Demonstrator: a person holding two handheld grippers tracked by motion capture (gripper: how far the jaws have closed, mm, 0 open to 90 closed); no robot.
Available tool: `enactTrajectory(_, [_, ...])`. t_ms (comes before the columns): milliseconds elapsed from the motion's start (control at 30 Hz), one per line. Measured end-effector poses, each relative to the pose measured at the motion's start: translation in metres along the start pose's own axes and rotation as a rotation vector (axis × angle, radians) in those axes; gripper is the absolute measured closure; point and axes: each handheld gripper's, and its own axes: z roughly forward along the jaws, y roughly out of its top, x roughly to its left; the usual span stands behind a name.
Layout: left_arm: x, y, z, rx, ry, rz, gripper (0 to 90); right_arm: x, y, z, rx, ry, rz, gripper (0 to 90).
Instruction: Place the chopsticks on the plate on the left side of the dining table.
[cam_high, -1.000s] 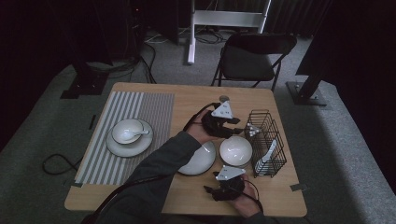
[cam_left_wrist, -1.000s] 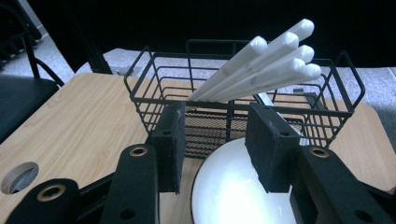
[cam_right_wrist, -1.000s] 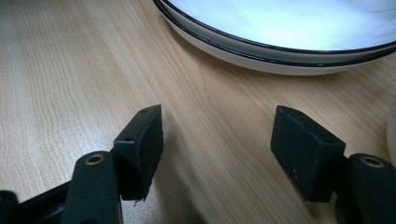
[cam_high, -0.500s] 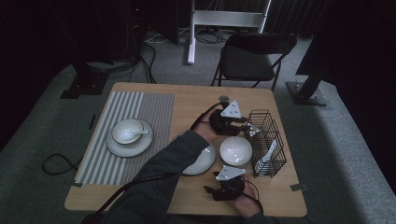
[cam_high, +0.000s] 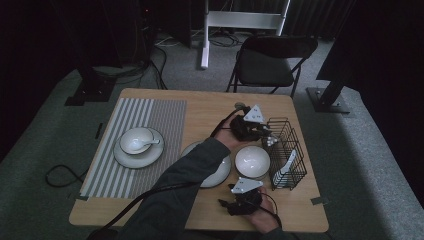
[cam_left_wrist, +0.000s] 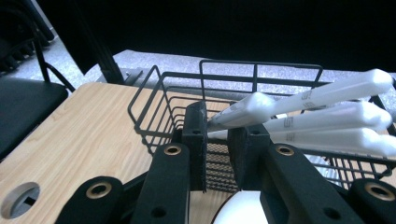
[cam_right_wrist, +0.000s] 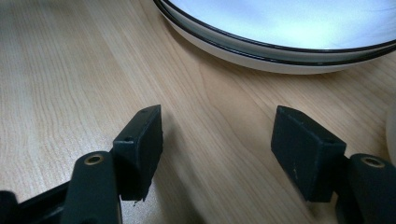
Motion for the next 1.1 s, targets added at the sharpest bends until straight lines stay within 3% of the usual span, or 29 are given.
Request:
enactTrajectory(367, [0.001,-0.002,0.011,0.004,-0.001,-0.019,78.8,0.000,0.000,0.000,-0.001,-0.001,-0.004,33.5])
enactTrajectory(667, [0.007,-0.002,0.006,0.002,0.044,-0.026,82.8,0.000,0.000,0.000,-0.001,-0.002,-0.004,33.5])
enactTrajectory(767, [0.009,-0.003,0.003,-0.014,0.049,-0.045,83.7,0.000,0.000,0.000,-0.001,-0.002,-0.004,33.4])
enactTrajectory(1100, [0.010,0.000,-0.003,-0.017,0.066,-0.033,84.7,0.000,0.000,0.000,-0.001,-0.002,-0.004,33.5])
